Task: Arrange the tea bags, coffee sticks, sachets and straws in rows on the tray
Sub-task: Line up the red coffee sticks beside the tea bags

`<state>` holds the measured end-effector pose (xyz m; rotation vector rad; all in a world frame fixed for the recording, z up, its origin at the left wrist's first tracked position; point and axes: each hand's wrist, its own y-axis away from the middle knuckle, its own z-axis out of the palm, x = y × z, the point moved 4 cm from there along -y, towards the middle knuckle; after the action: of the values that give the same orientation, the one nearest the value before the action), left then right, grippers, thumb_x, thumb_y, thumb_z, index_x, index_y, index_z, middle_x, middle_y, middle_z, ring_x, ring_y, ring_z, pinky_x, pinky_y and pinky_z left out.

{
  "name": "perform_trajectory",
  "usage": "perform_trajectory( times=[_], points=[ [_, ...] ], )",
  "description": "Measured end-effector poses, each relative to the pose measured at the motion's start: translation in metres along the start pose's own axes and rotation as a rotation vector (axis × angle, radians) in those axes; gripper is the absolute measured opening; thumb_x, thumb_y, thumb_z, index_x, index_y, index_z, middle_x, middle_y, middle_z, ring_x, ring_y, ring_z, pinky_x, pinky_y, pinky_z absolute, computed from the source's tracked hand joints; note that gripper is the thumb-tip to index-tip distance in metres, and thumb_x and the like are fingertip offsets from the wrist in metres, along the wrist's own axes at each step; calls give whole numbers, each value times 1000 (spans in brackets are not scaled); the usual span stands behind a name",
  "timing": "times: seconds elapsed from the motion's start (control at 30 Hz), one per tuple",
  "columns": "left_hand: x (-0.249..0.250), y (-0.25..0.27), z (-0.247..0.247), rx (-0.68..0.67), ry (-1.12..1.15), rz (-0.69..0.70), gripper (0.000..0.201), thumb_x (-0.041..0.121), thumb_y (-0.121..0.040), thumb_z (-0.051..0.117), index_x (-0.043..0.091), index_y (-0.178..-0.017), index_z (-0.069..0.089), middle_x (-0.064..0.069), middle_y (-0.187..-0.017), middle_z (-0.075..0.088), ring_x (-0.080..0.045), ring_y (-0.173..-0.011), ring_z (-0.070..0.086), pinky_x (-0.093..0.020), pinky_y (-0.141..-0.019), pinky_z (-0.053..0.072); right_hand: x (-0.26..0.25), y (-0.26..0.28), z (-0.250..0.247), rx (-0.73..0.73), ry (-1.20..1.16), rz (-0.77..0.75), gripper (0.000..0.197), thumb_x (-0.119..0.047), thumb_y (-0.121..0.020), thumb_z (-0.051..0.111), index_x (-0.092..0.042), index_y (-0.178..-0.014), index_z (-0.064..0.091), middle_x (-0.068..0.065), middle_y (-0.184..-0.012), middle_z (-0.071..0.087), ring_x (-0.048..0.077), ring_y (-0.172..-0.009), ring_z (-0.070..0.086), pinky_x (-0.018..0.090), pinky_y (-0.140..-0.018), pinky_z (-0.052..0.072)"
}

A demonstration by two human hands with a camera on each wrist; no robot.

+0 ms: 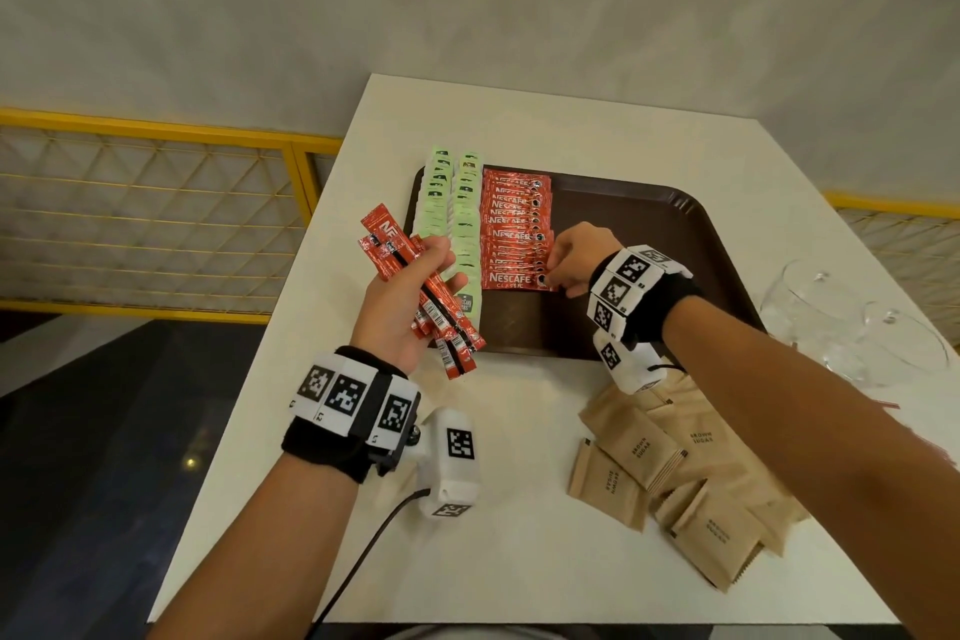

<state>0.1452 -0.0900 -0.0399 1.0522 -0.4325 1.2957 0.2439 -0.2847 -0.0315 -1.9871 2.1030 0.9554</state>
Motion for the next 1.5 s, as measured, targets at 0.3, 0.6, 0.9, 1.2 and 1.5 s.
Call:
perform_trajectory(
  times=[0.3,0.6,0.9,1.2,1.5],
  points=[
    [-3,1,6,-52,81,-66,31,26,-87,64,13,-114,60,1,-81,63,-11,-66,66,-25,-60,55,1,-1,0,-22,-3,-5,23,-5,-78,72,-4,-98,63,4,-82,61,24,-88,65,36,-80,56],
    [-1,4,8,-91,75,-72,41,24,-87,65,17,-126,57,-5,-115,67,-12,-76,70,-31,-67,58,3,4,-8,29,-22,-34,20,-9,-78,72,-6,-95,63,8,-94,64,23,-87,66,36,-78,58],
    [4,5,17,-109,9,-5,46,35,-85,60,22,-129,54,-5,-116,67,-22,-105,65,-40,-86,52,-55,77,4,-255,-374,-402,29,-35,-81,68,-13,-101,62,-3,-90,66,9,-79,65,30,-73,58],
    [4,6,10,-42,34,54,48,35,-79,66,15,-122,59,3,-73,66,-7,-57,64,-26,-55,50,-46,86,12,-291,-780,-368,10,-14,-91,57,-9,-92,66,6,-79,67,9,-66,65,18,-54,52],
    [-3,8,13,-43,63,-32,40,38,-83,65,20,-119,63,2,-79,64,-5,-60,57,-26,-61,47,-26,79,4,-298,-833,-369,15,-8,-91,54,-8,-99,67,2,-86,65,6,-70,59,19,-60,53]
  ],
)
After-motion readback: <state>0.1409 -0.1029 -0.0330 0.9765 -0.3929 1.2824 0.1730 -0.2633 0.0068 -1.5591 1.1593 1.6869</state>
